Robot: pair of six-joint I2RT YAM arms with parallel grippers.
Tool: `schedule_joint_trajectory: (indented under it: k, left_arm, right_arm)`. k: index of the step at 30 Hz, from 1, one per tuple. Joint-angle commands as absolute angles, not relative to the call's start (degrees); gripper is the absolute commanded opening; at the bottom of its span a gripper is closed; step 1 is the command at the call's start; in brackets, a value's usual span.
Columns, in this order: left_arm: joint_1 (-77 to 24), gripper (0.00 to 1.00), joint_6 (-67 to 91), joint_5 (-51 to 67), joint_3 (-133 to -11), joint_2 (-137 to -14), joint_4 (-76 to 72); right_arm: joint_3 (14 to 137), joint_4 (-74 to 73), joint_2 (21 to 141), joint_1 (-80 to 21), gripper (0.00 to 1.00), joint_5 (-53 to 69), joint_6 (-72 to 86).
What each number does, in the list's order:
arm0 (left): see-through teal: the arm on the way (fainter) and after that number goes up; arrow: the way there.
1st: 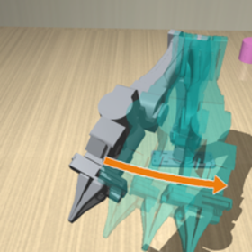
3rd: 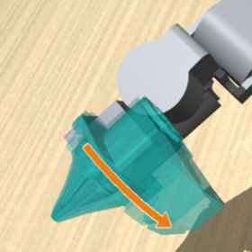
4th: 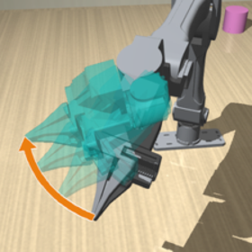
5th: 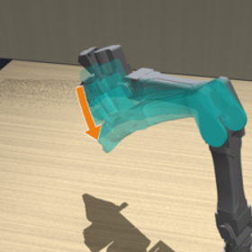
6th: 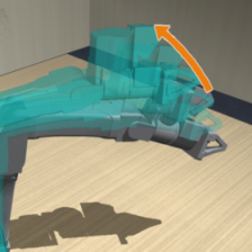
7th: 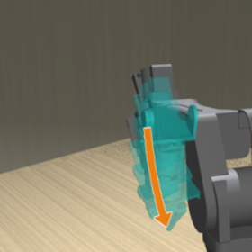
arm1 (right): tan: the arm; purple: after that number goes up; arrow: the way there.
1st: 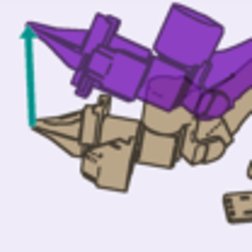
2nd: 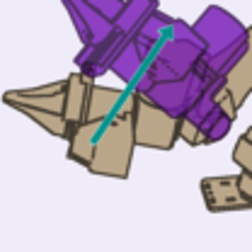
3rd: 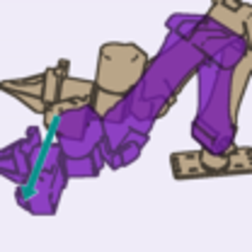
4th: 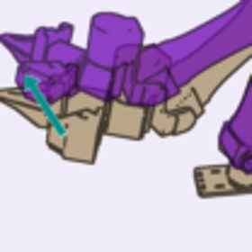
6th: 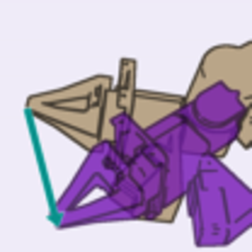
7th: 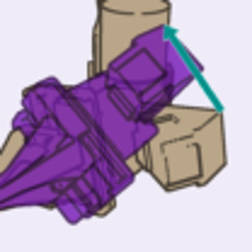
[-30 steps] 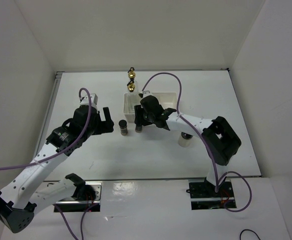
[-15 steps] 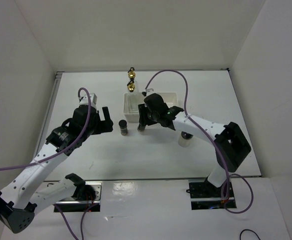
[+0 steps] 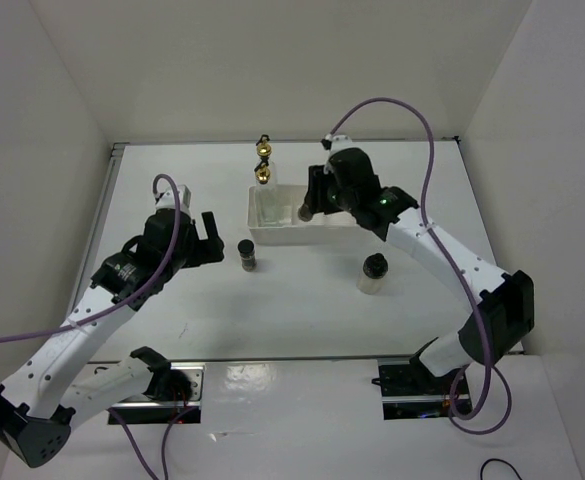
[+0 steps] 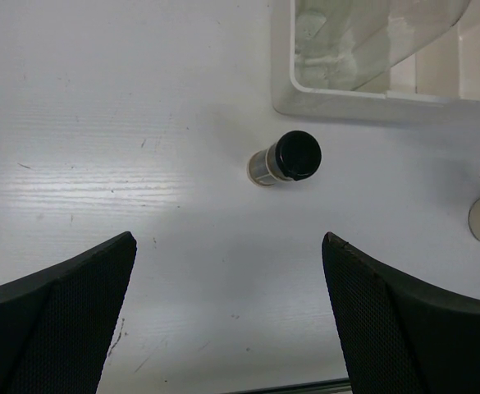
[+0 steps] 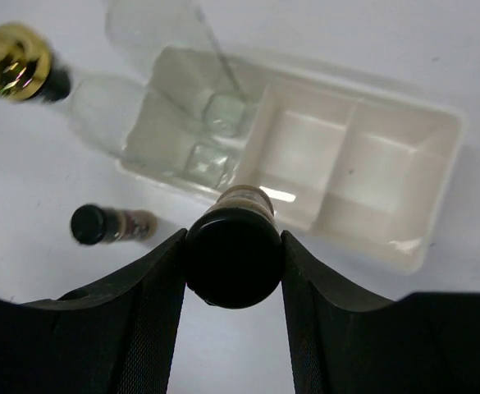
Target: Organize the condiment bottles
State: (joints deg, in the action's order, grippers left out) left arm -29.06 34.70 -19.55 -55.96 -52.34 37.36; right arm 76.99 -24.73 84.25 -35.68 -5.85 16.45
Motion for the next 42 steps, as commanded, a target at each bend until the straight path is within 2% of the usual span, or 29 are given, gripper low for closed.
schedule_joint_trajectory:
  k: [1, 18, 30, 42]
  left_arm:
    - [-28.39, 1.00, 34.45, -20.30, -56.34, -52.38, 35.77]
    - [-25.58, 1.00, 35.60, -21.36, -59.24, -56.42, 35.24]
    - [-22.68, 1.00, 34.02, -19.78, -60.38, -58.62, 34.19]
    - [-21.01, 1.00, 33.49, -17.67, -58.72, -59.15, 32.61]
  right_arm:
    - [80.94, -23.04, 82.79, -31.38, 0.23, -5.19, 12.32]
    - [92.55, -15.74, 105.19, -26.28, 0.23, -4.22, 6.59]
    - [95.10, -13.97, 111.71, -26.28, 0.23, -2.20, 7.73]
    - [95.62, -12.83, 115.75, -26.81, 0.29, -2.72, 8.79]
